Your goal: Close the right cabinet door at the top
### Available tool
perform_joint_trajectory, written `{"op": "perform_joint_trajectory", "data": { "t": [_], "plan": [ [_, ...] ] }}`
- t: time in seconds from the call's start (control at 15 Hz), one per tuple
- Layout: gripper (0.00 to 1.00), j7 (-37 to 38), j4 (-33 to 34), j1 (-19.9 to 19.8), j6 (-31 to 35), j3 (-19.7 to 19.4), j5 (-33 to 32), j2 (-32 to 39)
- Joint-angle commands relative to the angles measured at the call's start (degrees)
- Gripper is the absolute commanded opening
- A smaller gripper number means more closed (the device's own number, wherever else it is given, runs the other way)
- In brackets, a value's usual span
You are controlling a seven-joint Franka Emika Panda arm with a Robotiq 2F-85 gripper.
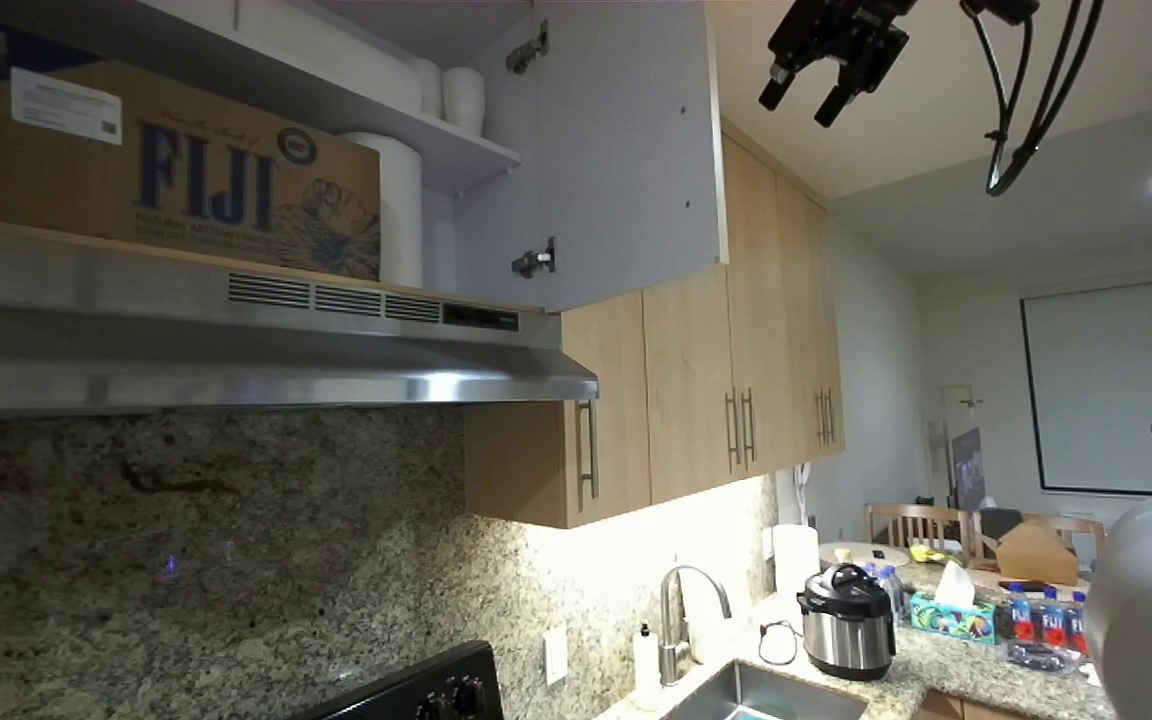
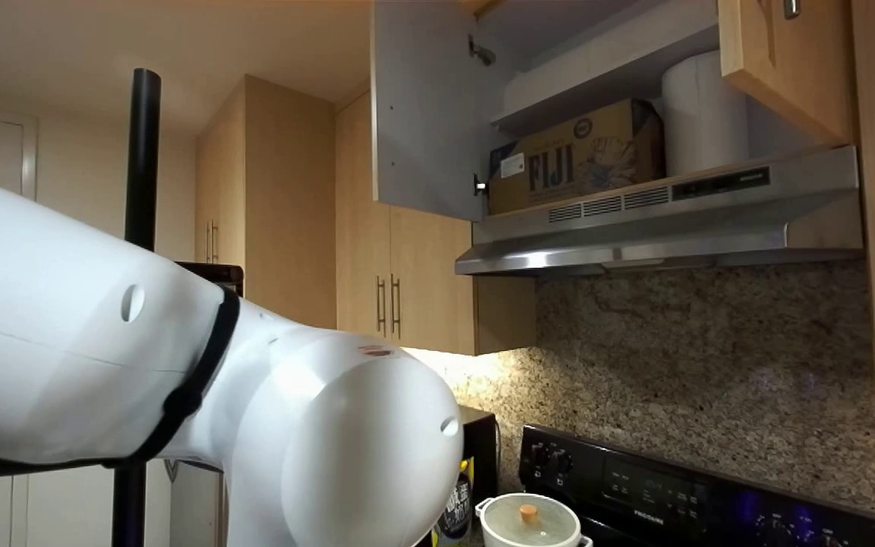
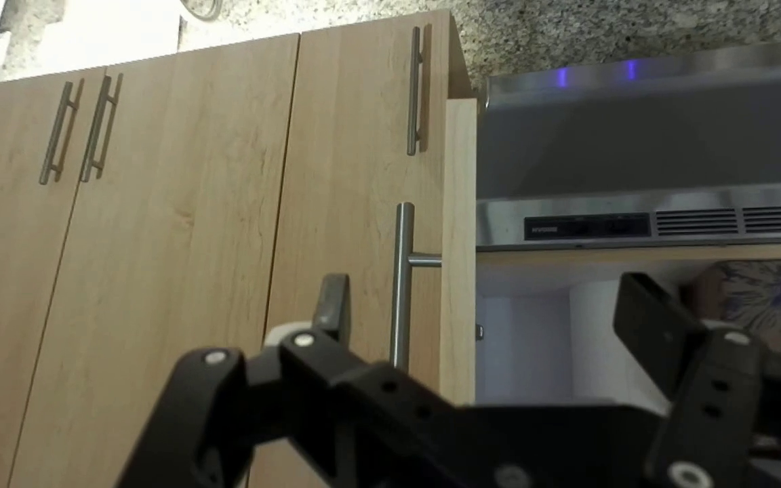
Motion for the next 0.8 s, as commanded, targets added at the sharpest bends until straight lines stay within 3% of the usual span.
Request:
{"op": "perform_joint_trajectory", "data": {
  "t": [0.0, 0.33, 0.73],
  "plan": [
    [1.0, -7.0, 3.7, 2.7, -0.1, -3.8, 3.5, 5.0],
    [1.0, -15.7, 10.5, 6.8, -2.1, -7.8, 7.5, 11.9],
    [1.0, -22.4, 17.1, 9.5, -4.2, -9.3, 10.9, 17.4]
  ]
}}
